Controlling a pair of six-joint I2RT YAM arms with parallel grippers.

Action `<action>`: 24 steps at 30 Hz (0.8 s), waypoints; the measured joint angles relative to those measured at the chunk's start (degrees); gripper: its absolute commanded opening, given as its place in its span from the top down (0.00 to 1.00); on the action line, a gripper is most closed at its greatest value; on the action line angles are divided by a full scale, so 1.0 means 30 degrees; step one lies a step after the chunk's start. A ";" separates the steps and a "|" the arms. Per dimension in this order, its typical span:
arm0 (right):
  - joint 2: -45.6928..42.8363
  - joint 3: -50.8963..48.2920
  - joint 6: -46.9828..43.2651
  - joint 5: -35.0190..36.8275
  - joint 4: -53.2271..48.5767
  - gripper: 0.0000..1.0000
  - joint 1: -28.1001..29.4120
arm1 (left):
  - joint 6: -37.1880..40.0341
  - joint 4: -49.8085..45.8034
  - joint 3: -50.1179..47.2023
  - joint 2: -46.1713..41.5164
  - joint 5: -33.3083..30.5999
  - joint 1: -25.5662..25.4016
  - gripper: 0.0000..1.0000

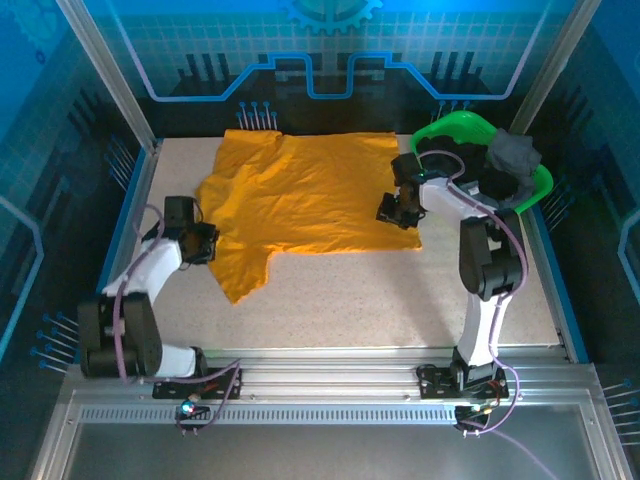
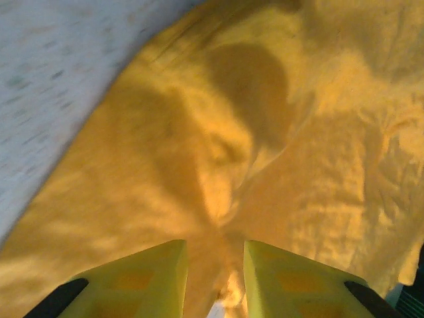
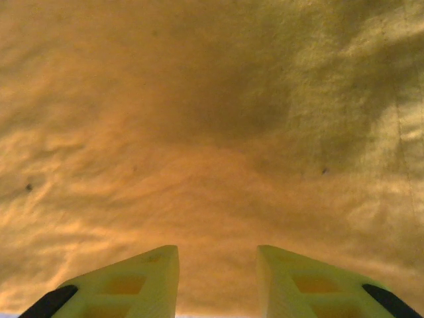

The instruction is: Fold and stack the t-shirts

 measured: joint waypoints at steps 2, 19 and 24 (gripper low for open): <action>0.0860 0.0823 -0.0066 0.0044 -0.0415 0.64 -0.0109 | 0.0379 0.0619 0.1217 0.1945 0.0153 0.0255 0.71; 0.1632 0.0226 -0.0138 0.1304 -0.3031 0.64 0.0459 | -0.0204 0.0801 -0.3177 0.0940 -0.0233 0.0911 0.73; -0.0073 -0.2390 0.0022 0.1472 -0.3177 0.63 0.0459 | 0.0109 -0.0568 -0.4860 -0.1530 -0.0641 0.1013 0.70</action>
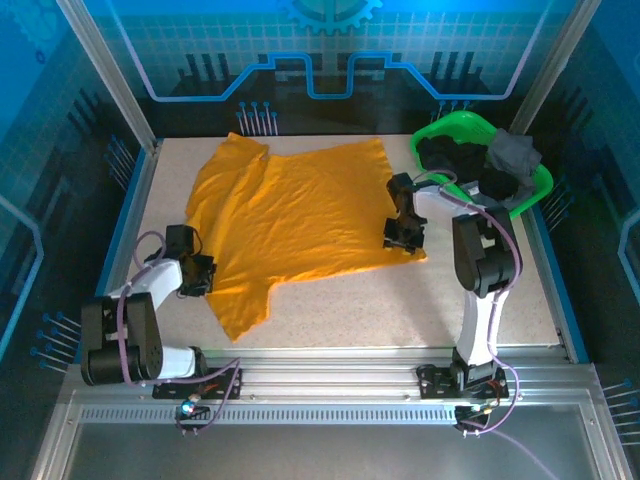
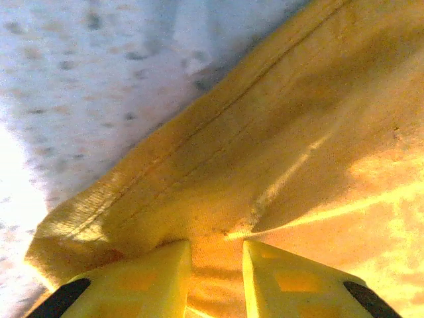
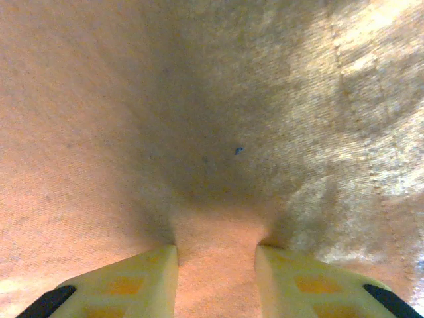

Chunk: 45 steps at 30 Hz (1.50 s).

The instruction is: Fold and stack the t-shirts

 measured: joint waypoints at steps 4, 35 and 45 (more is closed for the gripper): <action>-0.0896 -0.1348 0.0270 -0.0299 -0.0051 0.61 0.0000 | 0.0306 -0.0350 -0.0095 -0.0248 -0.0080 0.0233 0.65; -0.7315 -0.5829 0.1355 -0.1100 0.0954 0.39 -0.2834 | -0.3373 -1.0360 -0.2149 -0.6477 0.0146 -0.7453 0.54; -0.6776 -0.6710 0.1734 -0.1370 0.1443 0.41 -0.3876 | -0.3628 -1.0032 -0.2157 -0.4714 -0.0029 -0.7606 1.00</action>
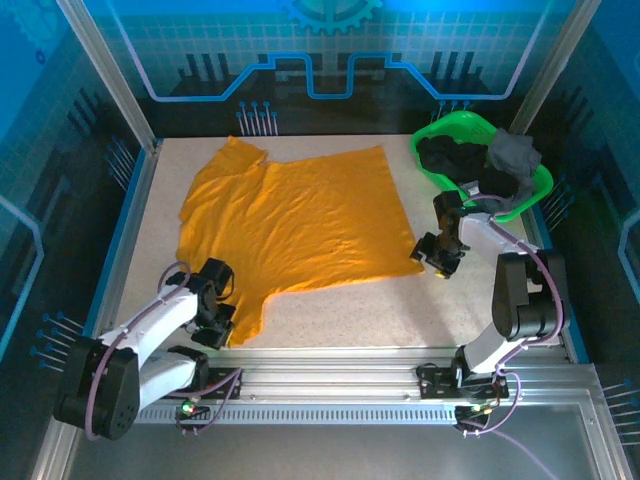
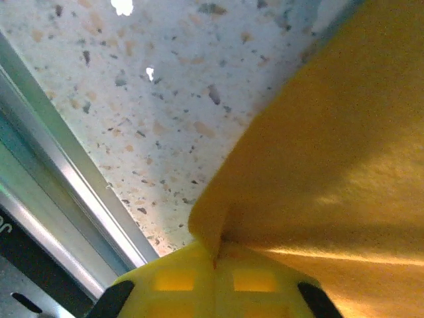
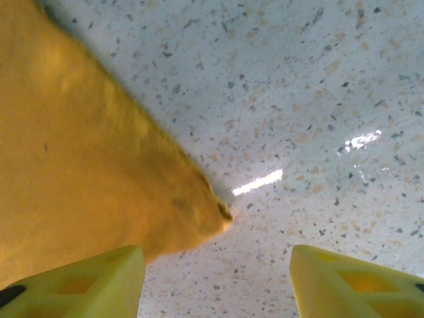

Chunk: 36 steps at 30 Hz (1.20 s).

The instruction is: Fold and stack the t-shirts

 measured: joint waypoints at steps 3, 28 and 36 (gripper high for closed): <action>0.0350 -0.0007 0.0262 -0.0022 0.0321 0.47 -0.0044 | -0.0117 0.0160 0.0051 -0.0459 -0.0452 0.0007 1.00; -0.0131 -0.0430 0.2157 -0.0430 0.0896 1.00 0.0634 | 0.0641 0.0036 0.3606 -0.3650 -0.2331 0.0044 1.00; -0.0109 0.2951 0.2346 -0.0612 -0.0189 1.00 0.1224 | 0.2076 0.2186 0.6375 -0.1683 -0.2433 0.1632 1.00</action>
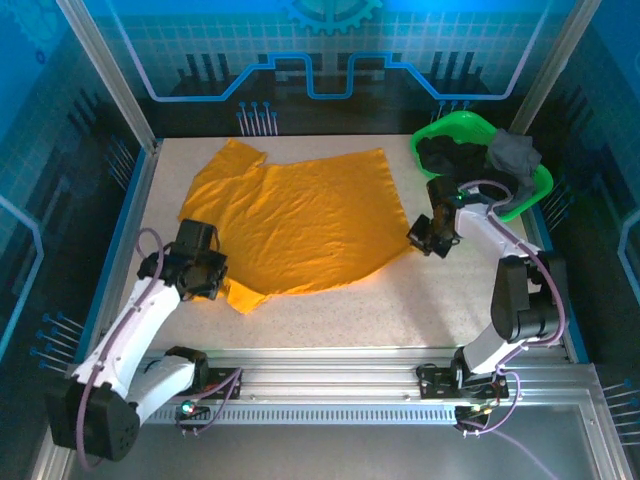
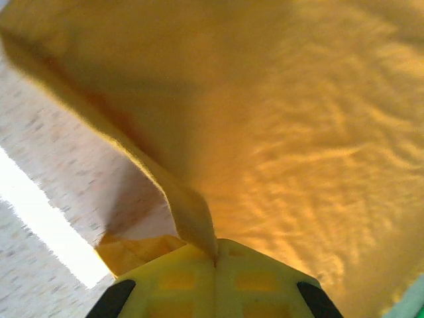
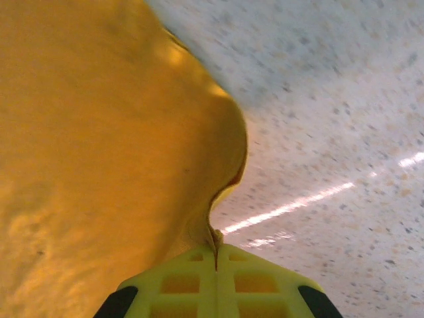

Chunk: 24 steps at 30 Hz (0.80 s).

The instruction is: Fold and stack the t-shirts

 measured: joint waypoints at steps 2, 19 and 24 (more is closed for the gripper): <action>0.0423 0.1020 0.0029 -0.0036 -0.0124 1.00 0.0095 | 0.0605 0.0962 0.0838 0.1005 0.0095 0.0590 1.00; 0.7402 0.9799 0.0889 -0.0029 -0.1508 1.00 0.0153 | 0.4510 0.5413 0.6849 0.9114 0.0962 0.3126 1.00; 0.8386 1.1293 0.1005 0.0036 -0.2011 1.00 0.0153 | 0.4976 0.5756 0.7584 1.0032 0.0998 0.3381 1.00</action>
